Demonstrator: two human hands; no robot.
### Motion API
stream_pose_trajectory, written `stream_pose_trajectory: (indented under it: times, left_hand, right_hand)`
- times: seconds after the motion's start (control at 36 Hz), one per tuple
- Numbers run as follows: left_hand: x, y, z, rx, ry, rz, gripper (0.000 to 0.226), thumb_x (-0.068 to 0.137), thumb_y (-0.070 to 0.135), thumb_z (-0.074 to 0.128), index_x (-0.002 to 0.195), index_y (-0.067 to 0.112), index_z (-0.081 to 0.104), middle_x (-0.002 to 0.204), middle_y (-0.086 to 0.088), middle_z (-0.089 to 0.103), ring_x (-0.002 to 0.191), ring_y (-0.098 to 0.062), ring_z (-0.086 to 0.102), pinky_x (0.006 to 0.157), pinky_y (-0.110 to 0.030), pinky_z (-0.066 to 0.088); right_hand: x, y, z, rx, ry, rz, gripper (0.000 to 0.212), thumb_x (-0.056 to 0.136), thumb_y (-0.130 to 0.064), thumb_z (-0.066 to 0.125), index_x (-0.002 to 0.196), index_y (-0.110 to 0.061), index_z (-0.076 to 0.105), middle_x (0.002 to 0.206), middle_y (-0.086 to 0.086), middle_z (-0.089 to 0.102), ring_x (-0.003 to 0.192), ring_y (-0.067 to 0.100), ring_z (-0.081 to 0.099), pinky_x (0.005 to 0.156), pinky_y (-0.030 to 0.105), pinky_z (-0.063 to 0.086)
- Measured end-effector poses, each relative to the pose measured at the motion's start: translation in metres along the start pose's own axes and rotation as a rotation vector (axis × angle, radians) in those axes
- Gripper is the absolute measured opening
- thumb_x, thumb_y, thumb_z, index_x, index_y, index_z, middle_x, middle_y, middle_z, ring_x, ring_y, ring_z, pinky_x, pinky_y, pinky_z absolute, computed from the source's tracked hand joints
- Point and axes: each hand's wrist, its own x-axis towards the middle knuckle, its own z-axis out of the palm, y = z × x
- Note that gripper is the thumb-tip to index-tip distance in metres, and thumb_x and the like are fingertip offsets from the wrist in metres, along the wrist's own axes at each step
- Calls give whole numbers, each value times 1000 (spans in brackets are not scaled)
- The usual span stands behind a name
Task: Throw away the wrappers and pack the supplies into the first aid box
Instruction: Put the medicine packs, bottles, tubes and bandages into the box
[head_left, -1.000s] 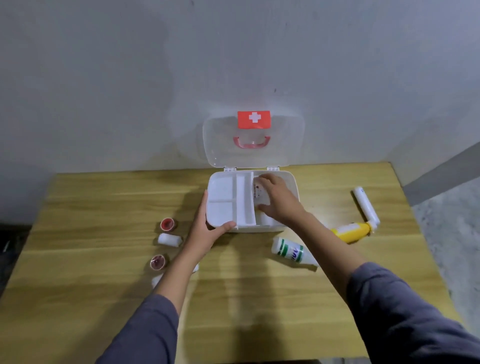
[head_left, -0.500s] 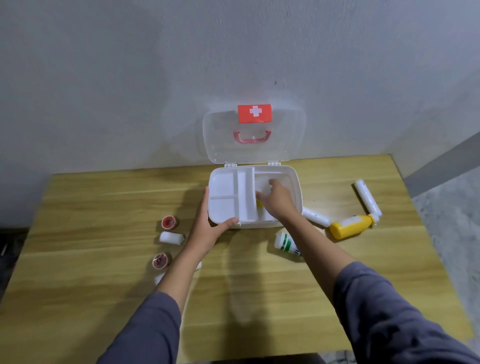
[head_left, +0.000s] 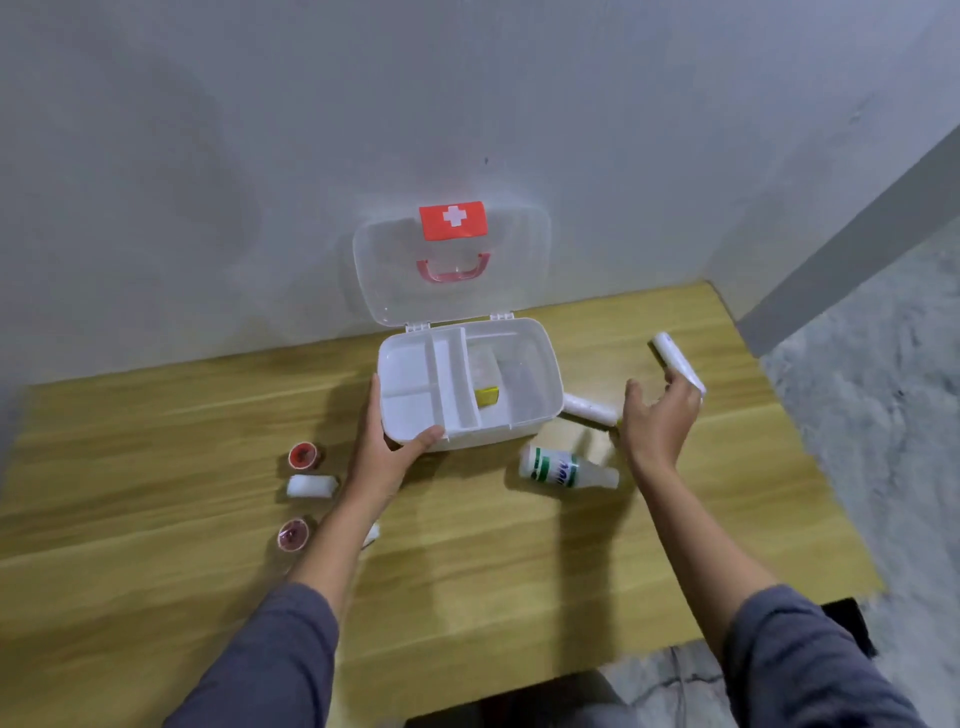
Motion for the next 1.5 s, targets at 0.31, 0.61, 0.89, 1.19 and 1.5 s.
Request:
stream_pose_trajectory:
  times: [0.31,0.61,0.89,1.19,1.5]
  left_hand:
    - [0,-2,-1,16,-12,12,105,65,38,79,147,28,15,151,10,29,136,-4,30,111,-29,28]
    - [-1,-2,1,31,-2,8,98,74,22,75,148,24,11,155,8,21,139,-7,23,113,-30,23]
    - [-2,1,0,-19,-18,7,97,73,21,76,147,27,14,151,9,29,136,-5,30,110,-28,27]
    - [-1,1,0,13,-5,-2,100,72,23,78,147,27,13,154,6,24,139,-8,26,113,-32,26]
    - [-3,3,2,0,7,2,98,74,20,76,147,24,12,155,8,18,137,0,19,107,-21,21]
  right_hand:
    - [20,38,6,-39,20,424,79,76,-39,69,135,-3,30,140,19,36,128,38,36,102,48,36]
    - [4,52,-14,-1,16,360,45,85,-20,57,121,3,43,128,22,43,111,38,48,84,38,39]
    - [-23,-20,-18,470,-181,-173,40,75,-12,68,101,-33,48,113,16,51,96,16,55,79,25,50]
    - [-47,-44,36,-12,-670,-533,47,70,-14,76,114,-16,57,114,5,60,101,23,57,89,45,51]
    - [-46,-54,48,-131,-777,-434,36,73,-18,75,105,-8,61,103,11,69,95,23,63,87,42,53]
